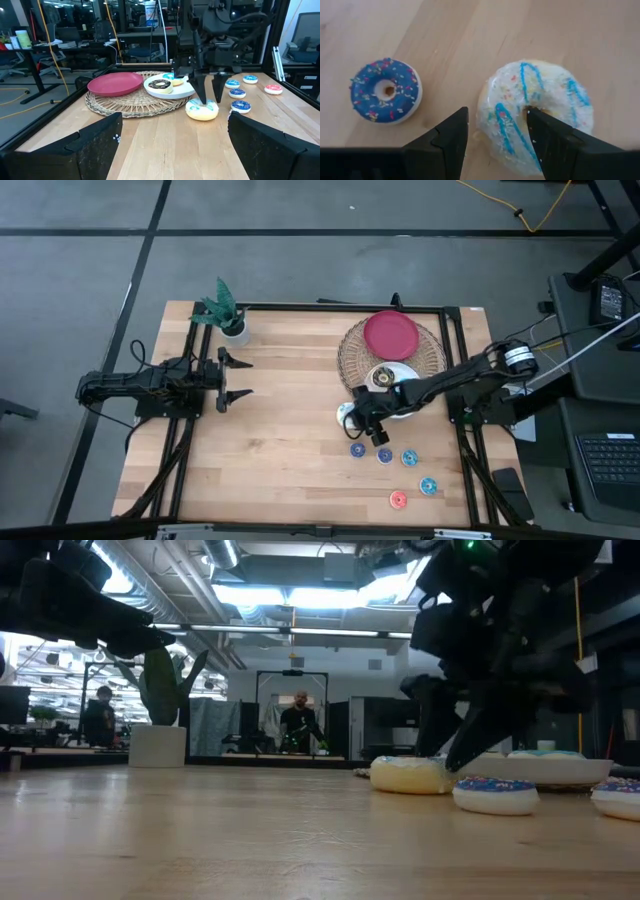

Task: Pick & Place donuts
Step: Put the big white donut on the white plate

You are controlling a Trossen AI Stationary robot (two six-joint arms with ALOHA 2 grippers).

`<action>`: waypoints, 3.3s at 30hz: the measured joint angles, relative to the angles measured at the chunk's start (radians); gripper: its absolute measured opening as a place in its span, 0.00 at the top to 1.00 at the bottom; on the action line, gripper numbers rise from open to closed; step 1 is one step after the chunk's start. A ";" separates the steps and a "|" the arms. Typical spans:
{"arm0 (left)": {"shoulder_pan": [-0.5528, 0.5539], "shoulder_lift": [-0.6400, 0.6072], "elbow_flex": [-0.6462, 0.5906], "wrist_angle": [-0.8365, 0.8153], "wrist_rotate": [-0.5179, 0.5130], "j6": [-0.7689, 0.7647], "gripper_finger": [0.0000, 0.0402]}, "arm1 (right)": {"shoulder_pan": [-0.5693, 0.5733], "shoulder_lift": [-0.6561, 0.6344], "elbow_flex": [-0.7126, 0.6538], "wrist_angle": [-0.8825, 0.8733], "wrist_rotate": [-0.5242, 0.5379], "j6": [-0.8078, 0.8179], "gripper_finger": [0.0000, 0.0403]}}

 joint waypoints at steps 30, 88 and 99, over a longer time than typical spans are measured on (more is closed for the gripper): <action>0.000 0.000 0.000 0.000 0.002 0.000 0.12 | 0.000 0.038 0.130 -0.093 0.034 -0.015 0.91; 0.000 0.000 0.000 0.000 0.001 0.000 0.12 | 0.258 0.037 1.209 -1.135 -0.320 -0.249 0.93; 0.000 0.000 0.000 0.000 0.001 0.000 0.12 | 0.360 0.037 1.367 -1.238 -0.344 -0.254 0.94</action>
